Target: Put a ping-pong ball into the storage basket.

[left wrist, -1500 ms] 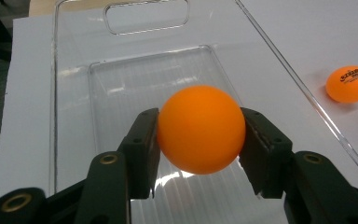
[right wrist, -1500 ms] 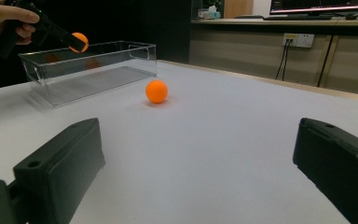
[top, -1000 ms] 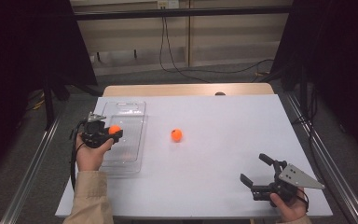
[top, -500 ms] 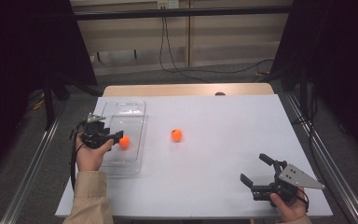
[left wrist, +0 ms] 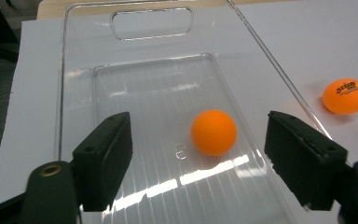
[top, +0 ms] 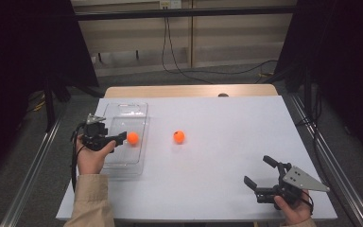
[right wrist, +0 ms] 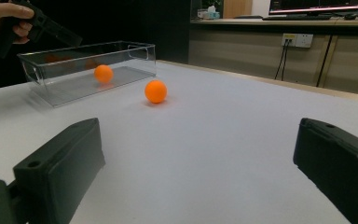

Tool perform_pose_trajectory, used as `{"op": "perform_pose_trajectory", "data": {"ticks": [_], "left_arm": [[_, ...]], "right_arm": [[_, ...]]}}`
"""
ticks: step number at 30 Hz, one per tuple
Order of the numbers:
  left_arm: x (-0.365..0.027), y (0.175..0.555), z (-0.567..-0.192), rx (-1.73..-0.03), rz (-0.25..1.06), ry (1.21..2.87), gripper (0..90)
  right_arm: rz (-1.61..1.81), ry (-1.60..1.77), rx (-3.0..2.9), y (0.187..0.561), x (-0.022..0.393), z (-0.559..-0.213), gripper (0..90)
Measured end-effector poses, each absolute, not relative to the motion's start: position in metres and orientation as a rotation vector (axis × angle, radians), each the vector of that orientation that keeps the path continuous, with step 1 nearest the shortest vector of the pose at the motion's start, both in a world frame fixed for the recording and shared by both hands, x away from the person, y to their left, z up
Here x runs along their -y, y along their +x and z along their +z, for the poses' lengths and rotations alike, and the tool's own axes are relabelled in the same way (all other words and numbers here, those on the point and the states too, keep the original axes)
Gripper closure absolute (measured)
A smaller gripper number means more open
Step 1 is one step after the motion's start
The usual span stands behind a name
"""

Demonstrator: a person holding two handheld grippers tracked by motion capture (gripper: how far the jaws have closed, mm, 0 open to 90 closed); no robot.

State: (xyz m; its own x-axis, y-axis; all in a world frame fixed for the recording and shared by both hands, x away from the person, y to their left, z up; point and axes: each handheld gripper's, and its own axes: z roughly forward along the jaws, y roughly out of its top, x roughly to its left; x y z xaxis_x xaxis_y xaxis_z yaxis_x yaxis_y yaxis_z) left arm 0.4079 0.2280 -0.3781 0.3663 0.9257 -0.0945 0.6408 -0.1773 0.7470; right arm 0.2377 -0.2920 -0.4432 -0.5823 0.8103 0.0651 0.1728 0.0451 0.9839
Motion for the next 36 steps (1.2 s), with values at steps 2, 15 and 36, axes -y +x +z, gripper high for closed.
{"op": "perform_pose_trajectory", "data": {"ticks": [2,15,36], "left_arm": [[-0.227,0.407,-0.377,-1.352,0.501,1.91,20.4],[-0.221,0.403,-0.369,-1.318,0.481,1.902,13.7],[-0.211,0.401,-0.365,-1.282,0.438,1.903,10.9]], "right_arm": [[1.576,0.988,-1.803,0.238,0.292,-0.443,0.9],[1.574,0.986,-1.805,0.238,0.291,-0.443,0.9],[1.575,0.986,-1.805,0.238,0.291,-0.443,0.9]]}}
